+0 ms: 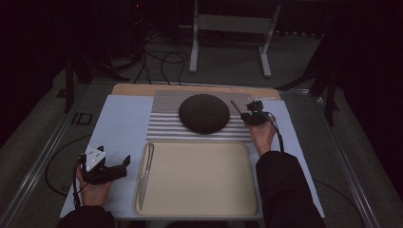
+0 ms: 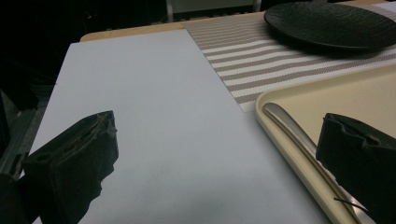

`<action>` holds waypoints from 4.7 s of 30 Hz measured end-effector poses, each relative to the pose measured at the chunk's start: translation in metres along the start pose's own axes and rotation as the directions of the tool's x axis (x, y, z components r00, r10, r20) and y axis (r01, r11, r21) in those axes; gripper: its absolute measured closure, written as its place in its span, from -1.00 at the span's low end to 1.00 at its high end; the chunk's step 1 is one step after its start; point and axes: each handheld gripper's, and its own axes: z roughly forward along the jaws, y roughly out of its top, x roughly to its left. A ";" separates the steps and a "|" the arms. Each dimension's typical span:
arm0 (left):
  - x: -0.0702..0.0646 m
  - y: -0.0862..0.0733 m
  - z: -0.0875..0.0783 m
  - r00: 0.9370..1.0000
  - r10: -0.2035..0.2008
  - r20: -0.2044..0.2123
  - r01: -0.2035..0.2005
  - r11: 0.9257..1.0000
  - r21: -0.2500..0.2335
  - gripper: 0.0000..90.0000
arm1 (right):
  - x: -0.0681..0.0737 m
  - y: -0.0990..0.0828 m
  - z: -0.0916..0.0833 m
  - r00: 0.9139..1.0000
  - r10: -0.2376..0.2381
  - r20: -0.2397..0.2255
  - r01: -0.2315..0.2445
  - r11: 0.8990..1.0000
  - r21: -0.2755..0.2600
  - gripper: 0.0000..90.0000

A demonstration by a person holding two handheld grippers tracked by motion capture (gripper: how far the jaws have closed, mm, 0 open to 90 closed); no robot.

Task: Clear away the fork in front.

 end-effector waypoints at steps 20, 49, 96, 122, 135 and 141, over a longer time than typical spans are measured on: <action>-0.001 0.000 0.001 1.000 0.001 0.003 -0.001 1.000 0.005 -1.00 | 0.013 -0.006 -0.020 0.997 -0.036 -0.065 0.032 0.998 -0.057 0.91; -0.006 0.000 0.002 1.000 0.003 0.029 -0.004 1.000 0.018 -1.00 | 0.048 -0.021 -0.045 0.977 -0.121 -0.175 0.096 0.985 -0.142 0.91; -0.061 0.053 0.033 0.969 0.061 0.238 -0.072 0.997 0.040 -1.00 | 0.123 -0.042 -0.078 0.898 -0.279 -0.341 0.195 0.946 -0.259 0.91; -0.089 0.076 0.055 0.926 0.008 0.378 -0.013 1.000 0.011 -0.96 | 0.152 -0.048 -0.089 0.849 -0.348 -0.398 0.231 0.921 -0.313 0.91; -0.098 0.088 0.062 0.876 -0.113 0.469 0.119 0.993 0.016 -0.48 | 0.164 -0.052 -0.087 0.830 -0.368 -0.420 0.239 0.914 -0.329 0.91; -0.105 0.095 0.066 0.844 -0.143 0.517 0.149 0.988 0.029 -0.04 | 0.171 -0.054 -0.085 0.820 -0.388 -0.420 0.255 0.906 -0.338 0.91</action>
